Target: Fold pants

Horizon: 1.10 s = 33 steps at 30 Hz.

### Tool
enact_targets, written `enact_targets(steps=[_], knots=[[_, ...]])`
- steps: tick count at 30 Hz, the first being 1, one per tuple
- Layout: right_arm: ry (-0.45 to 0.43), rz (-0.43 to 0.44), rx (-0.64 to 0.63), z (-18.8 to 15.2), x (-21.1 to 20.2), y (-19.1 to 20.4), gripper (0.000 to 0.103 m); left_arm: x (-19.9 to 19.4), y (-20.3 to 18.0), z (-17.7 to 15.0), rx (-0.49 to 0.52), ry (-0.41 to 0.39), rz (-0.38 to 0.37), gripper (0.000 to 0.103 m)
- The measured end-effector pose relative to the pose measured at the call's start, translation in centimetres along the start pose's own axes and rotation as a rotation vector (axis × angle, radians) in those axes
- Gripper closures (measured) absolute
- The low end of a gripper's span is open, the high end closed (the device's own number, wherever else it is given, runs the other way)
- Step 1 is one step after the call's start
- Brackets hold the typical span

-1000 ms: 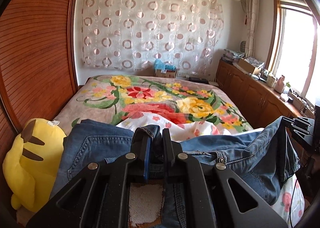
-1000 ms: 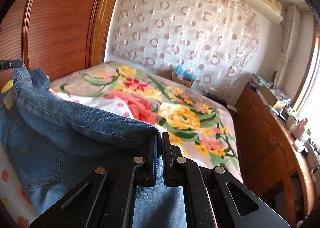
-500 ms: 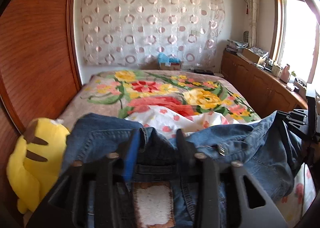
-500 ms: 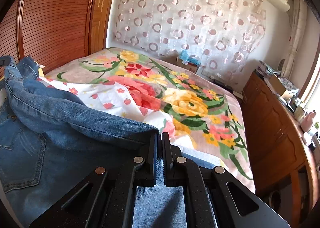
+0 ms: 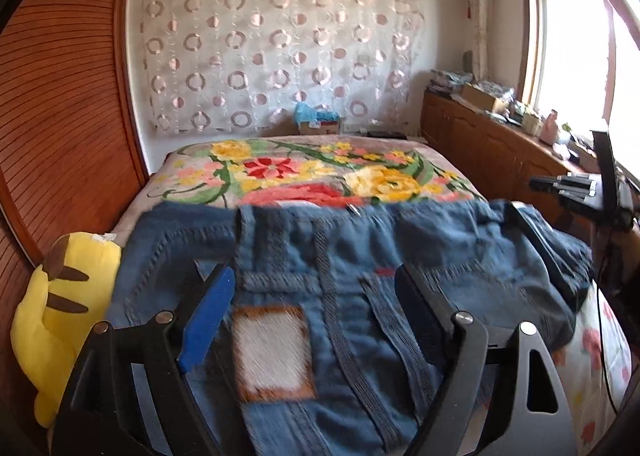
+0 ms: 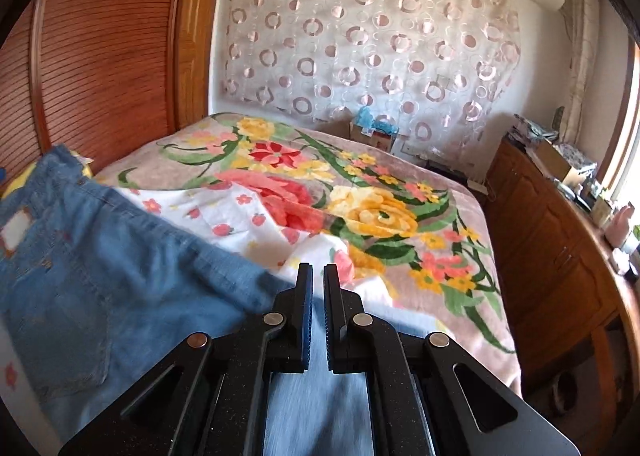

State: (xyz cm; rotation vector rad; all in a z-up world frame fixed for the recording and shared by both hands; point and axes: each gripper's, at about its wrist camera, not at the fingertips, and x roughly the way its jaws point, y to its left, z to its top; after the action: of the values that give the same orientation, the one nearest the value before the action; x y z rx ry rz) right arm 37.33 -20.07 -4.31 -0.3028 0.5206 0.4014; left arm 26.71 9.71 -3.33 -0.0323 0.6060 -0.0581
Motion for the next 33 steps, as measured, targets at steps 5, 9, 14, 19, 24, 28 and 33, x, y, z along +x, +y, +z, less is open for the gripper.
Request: enact_targets(steps=[5, 9, 14, 19, 24, 28, 33], knots=[[0.071, 0.061, 0.027, -3.1, -2.7, -0.4, 0.059, -0.2, -2.4, -2.0, 0.034, 0.038, -0.062, 0.02], [0.131, 0.111, 0.033, -5.5, -4.8, 0.0, 0.059, 0.2, -4.1, -3.3, 0.044, 0.066, -0.102, 0.02], [0.191, 0.146, 0.027, -7.8, -5.8, 1.1, 0.059, 1.8, -5.0, -4.8, 0.068, 0.123, -0.103, 0.02], [0.214, 0.143, 0.023, -8.7, -5.7, 1.5, 0.059, 2.6, -5.1, -5.4, 0.061, 0.145, -0.101, 0.02], [0.231, 0.132, -0.004, -9.1, -5.1, 2.4, 0.074, 2.6, -5.2, -5.5, 0.072, 0.139, -0.095, 0.02], [0.232, 0.147, -0.076, -8.1, -4.6, 2.9, 0.097, 2.7, -5.2, -5.6, 0.065, 0.136, -0.099, 0.02], [0.171, 0.073, -0.104, -5.7, -5.3, 0.9, 0.099, 2.7, -5.2, -5.6, 0.065, 0.136, -0.099, 0.02]])
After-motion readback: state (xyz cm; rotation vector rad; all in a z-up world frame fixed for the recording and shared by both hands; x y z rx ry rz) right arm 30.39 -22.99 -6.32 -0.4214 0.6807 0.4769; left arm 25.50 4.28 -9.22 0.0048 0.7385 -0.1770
